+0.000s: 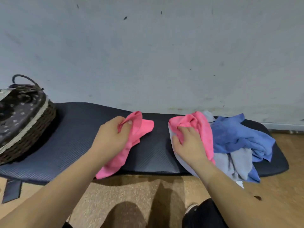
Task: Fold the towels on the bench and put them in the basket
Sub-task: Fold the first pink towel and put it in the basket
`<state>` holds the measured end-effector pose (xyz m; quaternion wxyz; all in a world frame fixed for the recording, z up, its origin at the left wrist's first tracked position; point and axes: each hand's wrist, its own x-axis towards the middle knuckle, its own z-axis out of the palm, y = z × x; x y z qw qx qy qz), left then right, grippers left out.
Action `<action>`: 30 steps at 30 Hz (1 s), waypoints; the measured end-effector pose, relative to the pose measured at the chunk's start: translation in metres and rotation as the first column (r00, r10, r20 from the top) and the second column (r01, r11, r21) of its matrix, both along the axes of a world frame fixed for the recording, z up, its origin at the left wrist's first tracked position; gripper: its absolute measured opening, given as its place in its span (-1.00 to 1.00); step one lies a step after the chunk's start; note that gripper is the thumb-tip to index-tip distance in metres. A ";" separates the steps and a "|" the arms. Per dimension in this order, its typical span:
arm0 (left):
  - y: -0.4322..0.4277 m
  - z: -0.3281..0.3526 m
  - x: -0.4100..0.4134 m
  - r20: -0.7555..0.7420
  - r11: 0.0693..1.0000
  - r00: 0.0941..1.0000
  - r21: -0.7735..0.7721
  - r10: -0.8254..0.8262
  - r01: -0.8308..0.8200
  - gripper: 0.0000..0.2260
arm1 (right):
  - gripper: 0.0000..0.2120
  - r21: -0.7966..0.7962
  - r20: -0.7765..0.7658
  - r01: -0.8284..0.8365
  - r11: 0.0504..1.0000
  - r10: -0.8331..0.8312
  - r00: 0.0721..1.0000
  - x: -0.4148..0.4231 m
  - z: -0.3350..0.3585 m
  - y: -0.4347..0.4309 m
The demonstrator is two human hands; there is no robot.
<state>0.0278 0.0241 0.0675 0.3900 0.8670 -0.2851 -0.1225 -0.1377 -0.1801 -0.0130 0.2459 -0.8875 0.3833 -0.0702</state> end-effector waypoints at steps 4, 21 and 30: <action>-0.011 -0.026 -0.001 -0.065 0.998 0.997 0.037 -0.044 0.046 -0.77 | -0.61 -0.152 -0.152 0.077 0.985 -0.100 0.983 -0.007 -0.002 -0.017; 0.056 0.001 -0.053 -0.008 0.994 0.994 0.015 0.110 -0.109 -0.66 | -0.56 0.406 0.173 -0.219 0.887 0.160 0.972 -0.008 0.081 0.080; 0.064 0.035 -0.070 -0.593 0.941 0.731 -0.247 -0.336 0.232 -0.56 | -0.71 0.926 0.222 -0.174 0.336 -0.107 0.969 0.040 0.096 0.100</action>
